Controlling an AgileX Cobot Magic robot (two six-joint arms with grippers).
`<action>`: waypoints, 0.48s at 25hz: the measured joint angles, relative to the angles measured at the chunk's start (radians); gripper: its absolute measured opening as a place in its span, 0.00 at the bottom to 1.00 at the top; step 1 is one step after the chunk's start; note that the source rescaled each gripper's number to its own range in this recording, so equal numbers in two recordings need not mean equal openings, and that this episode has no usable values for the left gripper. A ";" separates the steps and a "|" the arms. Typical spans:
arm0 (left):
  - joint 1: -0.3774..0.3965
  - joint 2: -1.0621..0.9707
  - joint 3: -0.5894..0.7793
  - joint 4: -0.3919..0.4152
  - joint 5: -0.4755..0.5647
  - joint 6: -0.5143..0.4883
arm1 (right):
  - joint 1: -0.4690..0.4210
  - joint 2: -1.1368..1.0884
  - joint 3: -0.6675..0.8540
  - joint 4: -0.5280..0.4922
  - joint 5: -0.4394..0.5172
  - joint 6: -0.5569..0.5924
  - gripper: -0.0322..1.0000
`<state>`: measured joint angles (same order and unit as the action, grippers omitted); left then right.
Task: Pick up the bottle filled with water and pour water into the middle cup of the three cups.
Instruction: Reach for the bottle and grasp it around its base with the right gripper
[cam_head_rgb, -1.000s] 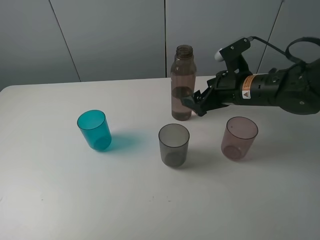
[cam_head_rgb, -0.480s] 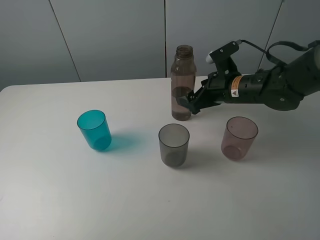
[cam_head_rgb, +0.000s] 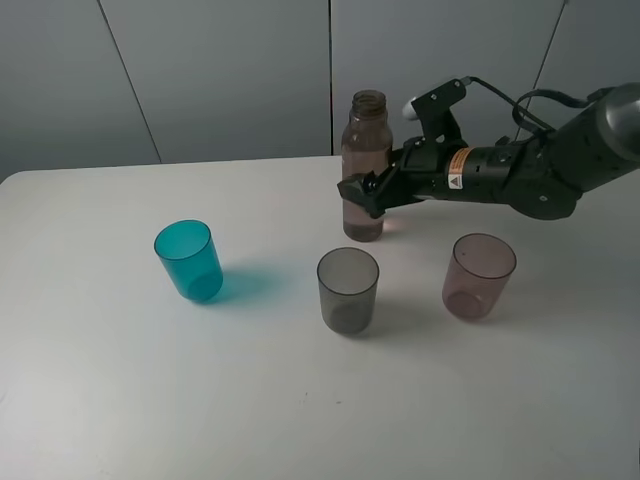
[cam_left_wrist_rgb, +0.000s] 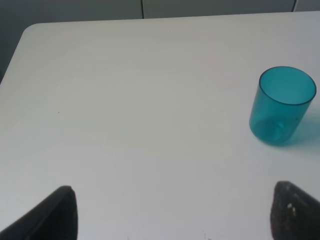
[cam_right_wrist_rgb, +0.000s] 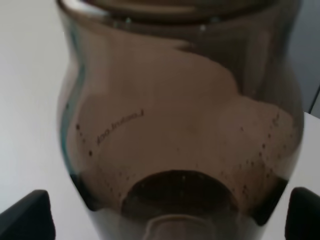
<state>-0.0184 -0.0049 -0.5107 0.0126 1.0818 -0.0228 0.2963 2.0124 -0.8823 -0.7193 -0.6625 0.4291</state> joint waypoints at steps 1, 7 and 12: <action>0.000 0.000 0.000 0.000 0.000 0.000 | 0.000 0.005 0.000 0.003 -0.005 -0.003 1.00; 0.000 0.000 0.000 0.000 0.000 0.000 | 0.000 0.039 -0.007 0.041 -0.036 -0.047 1.00; 0.000 0.000 0.000 0.000 0.000 0.000 | 0.000 0.071 -0.011 0.053 -0.074 -0.086 1.00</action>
<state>-0.0184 -0.0049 -0.5107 0.0126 1.0818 -0.0228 0.2963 2.0831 -0.8928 -0.6665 -0.7362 0.3428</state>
